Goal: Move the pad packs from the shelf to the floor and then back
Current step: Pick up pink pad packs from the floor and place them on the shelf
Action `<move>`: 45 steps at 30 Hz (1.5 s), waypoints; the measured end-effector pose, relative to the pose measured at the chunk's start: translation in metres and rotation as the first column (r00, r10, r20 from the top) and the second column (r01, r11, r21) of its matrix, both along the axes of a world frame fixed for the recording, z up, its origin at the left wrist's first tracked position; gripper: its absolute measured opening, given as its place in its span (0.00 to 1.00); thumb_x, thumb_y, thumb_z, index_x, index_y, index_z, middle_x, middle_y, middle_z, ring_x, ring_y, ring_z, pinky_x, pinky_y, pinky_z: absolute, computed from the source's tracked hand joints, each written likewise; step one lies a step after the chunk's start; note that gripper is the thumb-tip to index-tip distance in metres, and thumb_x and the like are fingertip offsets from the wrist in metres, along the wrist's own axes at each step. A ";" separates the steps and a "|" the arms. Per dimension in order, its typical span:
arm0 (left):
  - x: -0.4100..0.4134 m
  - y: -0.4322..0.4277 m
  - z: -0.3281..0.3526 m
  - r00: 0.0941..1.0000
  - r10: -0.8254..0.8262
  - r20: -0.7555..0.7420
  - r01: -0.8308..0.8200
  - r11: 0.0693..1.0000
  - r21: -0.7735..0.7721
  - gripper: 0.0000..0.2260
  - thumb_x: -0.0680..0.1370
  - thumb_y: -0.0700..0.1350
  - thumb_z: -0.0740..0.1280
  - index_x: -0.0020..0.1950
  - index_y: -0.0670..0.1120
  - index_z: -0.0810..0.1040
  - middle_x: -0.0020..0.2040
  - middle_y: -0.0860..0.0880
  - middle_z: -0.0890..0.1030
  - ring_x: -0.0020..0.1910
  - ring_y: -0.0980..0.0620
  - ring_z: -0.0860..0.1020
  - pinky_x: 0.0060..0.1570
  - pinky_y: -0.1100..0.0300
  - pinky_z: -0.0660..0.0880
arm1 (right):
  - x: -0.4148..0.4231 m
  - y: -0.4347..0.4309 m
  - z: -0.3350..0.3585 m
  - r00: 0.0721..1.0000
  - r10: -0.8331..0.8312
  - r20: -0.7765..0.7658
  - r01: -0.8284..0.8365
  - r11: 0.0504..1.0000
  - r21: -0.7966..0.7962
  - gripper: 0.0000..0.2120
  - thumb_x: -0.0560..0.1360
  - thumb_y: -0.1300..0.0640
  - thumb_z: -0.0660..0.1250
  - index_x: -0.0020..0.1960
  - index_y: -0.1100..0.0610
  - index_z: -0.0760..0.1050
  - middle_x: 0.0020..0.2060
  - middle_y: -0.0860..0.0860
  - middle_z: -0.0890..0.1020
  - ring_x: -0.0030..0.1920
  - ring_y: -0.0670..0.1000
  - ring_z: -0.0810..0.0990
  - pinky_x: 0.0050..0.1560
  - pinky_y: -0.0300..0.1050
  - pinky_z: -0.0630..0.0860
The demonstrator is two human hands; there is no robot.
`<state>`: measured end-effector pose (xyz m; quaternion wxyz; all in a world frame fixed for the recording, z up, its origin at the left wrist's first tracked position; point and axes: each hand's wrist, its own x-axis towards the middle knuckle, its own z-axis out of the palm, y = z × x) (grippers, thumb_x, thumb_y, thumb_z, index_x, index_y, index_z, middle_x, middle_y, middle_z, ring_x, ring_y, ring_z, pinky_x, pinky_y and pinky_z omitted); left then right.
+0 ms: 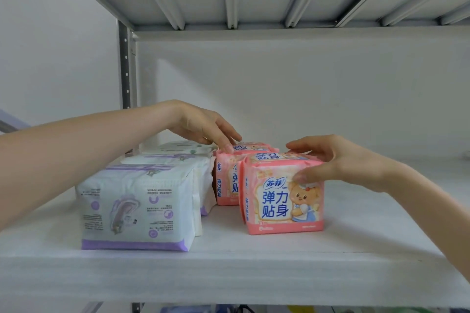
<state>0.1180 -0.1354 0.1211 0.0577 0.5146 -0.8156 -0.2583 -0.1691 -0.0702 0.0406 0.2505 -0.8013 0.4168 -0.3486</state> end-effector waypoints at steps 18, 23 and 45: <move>0.001 0.039 -0.002 0.968 -0.099 0.230 0.093 0.995 0.036 0.44 0.59 0.57 0.76 0.73 0.50 0.66 0.71 0.55 0.72 0.71 0.57 0.69 0.72 0.59 0.63 | 0.052 0.006 -0.018 0.986 -0.080 0.147 0.090 0.994 -0.063 0.53 0.49 0.40 0.81 0.71 0.53 0.67 0.58 0.44 0.77 0.56 0.42 0.79 0.59 0.46 0.78; 0.001 0.041 -0.003 0.974 -0.073 0.213 0.069 0.997 0.026 0.47 0.59 0.57 0.77 0.75 0.48 0.64 0.72 0.54 0.71 0.71 0.57 0.69 0.71 0.61 0.64 | 0.052 0.002 -0.022 0.980 -0.088 0.180 0.100 0.993 -0.057 0.50 0.51 0.41 0.83 0.69 0.52 0.69 0.59 0.46 0.78 0.56 0.43 0.80 0.59 0.47 0.78; -0.018 0.114 -0.021 0.965 0.243 0.103 -0.121 0.754 -0.645 0.37 0.68 0.53 0.77 0.74 0.49 0.67 0.73 0.51 0.69 0.73 0.52 0.66 0.68 0.59 0.62 | 0.054 0.032 -0.050 0.917 -0.384 0.106 0.389 0.807 -0.445 0.38 0.69 0.42 0.73 0.73 0.53 0.62 0.67 0.51 0.73 0.65 0.54 0.73 0.60 0.52 0.72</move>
